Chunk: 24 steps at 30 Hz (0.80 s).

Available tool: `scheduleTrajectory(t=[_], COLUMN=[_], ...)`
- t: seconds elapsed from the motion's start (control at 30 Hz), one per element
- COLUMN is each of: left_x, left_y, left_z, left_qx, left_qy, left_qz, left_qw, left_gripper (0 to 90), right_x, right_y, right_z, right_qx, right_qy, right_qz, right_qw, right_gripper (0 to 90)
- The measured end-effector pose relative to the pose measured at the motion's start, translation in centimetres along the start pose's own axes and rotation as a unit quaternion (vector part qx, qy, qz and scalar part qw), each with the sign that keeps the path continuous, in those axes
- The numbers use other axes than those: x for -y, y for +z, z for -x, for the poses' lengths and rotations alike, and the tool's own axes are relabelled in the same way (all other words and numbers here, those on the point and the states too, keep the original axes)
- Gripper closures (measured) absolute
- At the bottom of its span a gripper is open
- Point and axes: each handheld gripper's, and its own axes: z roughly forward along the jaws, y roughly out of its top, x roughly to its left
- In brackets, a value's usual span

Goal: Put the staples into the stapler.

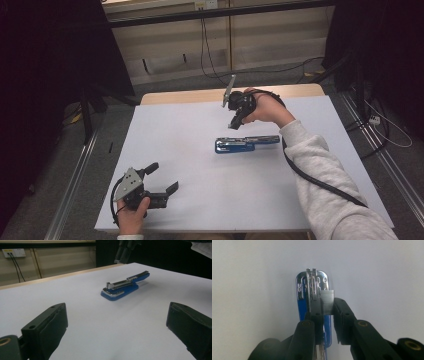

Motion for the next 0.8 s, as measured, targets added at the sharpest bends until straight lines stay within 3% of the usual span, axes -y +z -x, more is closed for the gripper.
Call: scheduleTrajectory(t=[0.13, 0.33, 0.43, 0.57, 0.8], left_x=[0.0, -0.1, -0.1, -0.1, -0.1], left_y=[0.0, 0.0, -0.1, -0.1, -0.1], left_z=[0.0, 0.1, 0.1, 0.1, 0.1], left_qx=[0.000, 0.001, 0.001, -0.001, -0.001], left_qy=[0.002, 0.005, 0.002, 0.003, 0.001], left_qz=[-0.002, -0.001, -0.001, 0.000, 0.001], left_qw=[1.0000, 1.0000, 1.0000, 1.0000, 1.0000], left_gripper=[3.7, 3.7, 3.7, 3.7, 3.7], right_x=[-0.4, -1.0, -1.2, -1.5, -1.7], right_y=[0.9, 1.9, 2.2, 2.9, 3.5], right_z=[-0.2, -0.5, -0.7, -0.8, -0.9], right_qx=[-0.005, -0.014, -0.014, -0.017, -0.020], right_qy=[-0.016, -0.024, -0.016, -0.032, -0.034], right_qz=[-0.024, -0.028, -0.029, -0.026, -0.030], right_qw=[0.9996, 0.9992, 0.9994, 0.9990, 0.9988], right_gripper=[79.3, 79.3, 79.2, 79.3, 79.2])
